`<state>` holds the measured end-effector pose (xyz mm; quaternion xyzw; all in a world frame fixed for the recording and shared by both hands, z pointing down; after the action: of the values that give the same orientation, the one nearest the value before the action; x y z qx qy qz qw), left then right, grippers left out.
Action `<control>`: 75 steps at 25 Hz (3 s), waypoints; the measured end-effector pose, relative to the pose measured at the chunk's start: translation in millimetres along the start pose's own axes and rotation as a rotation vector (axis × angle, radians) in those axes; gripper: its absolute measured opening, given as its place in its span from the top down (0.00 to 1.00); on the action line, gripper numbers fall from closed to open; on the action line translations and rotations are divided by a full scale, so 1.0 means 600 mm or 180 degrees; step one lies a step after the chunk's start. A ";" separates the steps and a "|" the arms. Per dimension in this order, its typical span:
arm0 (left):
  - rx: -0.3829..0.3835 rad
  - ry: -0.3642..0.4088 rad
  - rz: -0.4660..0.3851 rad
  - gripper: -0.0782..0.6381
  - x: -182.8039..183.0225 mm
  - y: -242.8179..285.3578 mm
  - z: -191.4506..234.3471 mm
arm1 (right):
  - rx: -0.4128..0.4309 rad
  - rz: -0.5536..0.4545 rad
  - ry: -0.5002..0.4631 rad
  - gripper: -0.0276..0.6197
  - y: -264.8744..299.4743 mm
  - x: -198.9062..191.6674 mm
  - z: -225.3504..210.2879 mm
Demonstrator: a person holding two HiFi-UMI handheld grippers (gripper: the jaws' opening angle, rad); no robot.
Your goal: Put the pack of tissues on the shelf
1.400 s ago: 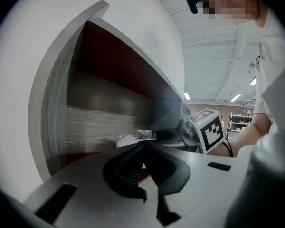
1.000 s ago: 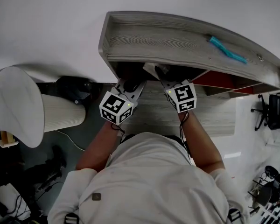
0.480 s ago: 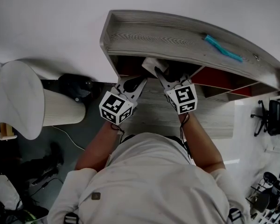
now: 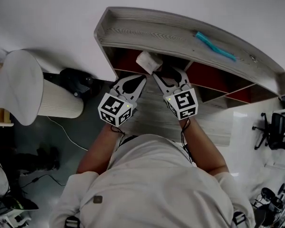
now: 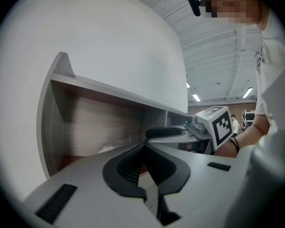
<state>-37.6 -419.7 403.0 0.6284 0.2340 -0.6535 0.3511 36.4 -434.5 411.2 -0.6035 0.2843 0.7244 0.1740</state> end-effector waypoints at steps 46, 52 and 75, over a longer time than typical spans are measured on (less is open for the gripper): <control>0.0742 0.0004 -0.0051 0.87 -0.043 -0.383 -0.210 | 0.1134 -0.0258 -0.0004 0.93 -0.278 0.010 0.332; 0.0533 0.0040 -0.0055 0.87 -0.048 -0.444 -0.200 | 0.0929 -0.0215 0.0072 0.93 -0.279 0.015 0.393; 0.0108 0.0130 -0.0112 0.87 -0.072 -0.523 -0.294 | 0.0770 -0.0074 0.0039 0.93 -0.399 -0.022 0.497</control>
<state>-159.7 -78.9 385.1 0.6432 0.2410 -0.6505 0.3240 -49.6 -61.4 408.9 -0.5857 0.3636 0.6791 0.2522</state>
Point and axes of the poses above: the fingertips, and each gripper's own axes: y forward along the fingers, z to its left, x out of its top, the point moved 1 cm from there along -y, backward along the fingers, and after that the axes turned 12 degrees about x, right-handed, at the moved point
